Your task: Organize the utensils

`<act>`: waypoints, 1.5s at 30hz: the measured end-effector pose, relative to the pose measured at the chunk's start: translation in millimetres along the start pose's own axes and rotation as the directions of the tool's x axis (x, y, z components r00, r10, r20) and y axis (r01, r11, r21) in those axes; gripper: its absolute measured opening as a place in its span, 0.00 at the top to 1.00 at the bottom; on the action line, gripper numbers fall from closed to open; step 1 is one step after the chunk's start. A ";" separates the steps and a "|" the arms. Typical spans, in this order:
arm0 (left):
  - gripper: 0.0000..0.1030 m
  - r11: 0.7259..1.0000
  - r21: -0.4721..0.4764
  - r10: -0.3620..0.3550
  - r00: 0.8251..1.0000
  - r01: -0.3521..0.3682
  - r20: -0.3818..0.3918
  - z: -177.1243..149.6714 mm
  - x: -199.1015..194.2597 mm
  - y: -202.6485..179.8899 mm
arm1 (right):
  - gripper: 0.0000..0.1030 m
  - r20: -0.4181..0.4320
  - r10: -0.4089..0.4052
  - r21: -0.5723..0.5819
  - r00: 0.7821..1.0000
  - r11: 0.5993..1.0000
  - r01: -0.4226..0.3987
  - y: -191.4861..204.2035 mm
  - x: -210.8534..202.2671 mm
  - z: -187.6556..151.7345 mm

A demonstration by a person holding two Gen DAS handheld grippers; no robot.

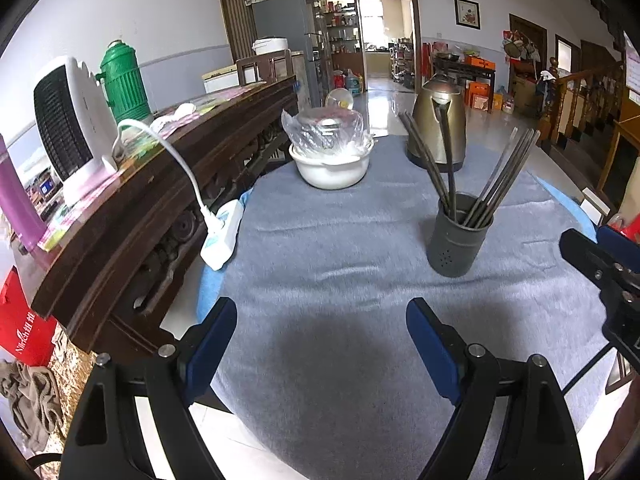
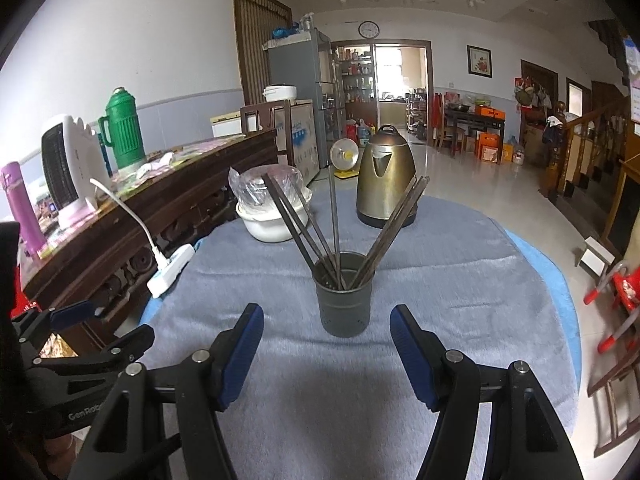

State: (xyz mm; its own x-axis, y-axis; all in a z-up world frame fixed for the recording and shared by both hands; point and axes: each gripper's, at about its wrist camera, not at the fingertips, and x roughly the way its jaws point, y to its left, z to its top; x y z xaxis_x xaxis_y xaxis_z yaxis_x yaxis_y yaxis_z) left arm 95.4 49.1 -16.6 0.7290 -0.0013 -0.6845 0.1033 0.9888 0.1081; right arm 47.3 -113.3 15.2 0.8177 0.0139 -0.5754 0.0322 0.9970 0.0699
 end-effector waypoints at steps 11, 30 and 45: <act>0.16 1.000 0.000 -0.004 1.000 0.004 -0.001 23.0 -5.0 -30.3 | 0.32 0.020 0.021 0.027 1.000 0.999 -0.022 -32.5 3.6 11.3; 0.16 1.000 0.023 -0.016 0.999 0.015 0.041 27.0 -22.4 -39.0 | 0.32 0.051 0.008 0.024 0.999 1.000 -0.009 -39.4 -10.6 14.4; 0.16 0.998 0.053 -0.023 0.998 0.020 0.050 30.6 -20.0 -37.8 | 0.32 0.068 -0.002 0.045 0.998 0.999 -0.001 -34.4 -6.3 14.4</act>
State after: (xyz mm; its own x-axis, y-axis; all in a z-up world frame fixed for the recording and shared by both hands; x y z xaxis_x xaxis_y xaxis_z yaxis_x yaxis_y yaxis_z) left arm 97.7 7.2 15.0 0.7595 -0.0316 -0.6498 0.1538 0.9792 0.1321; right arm 49.4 -148.8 28.2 0.8547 0.0070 -0.5191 0.0570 0.9926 0.1071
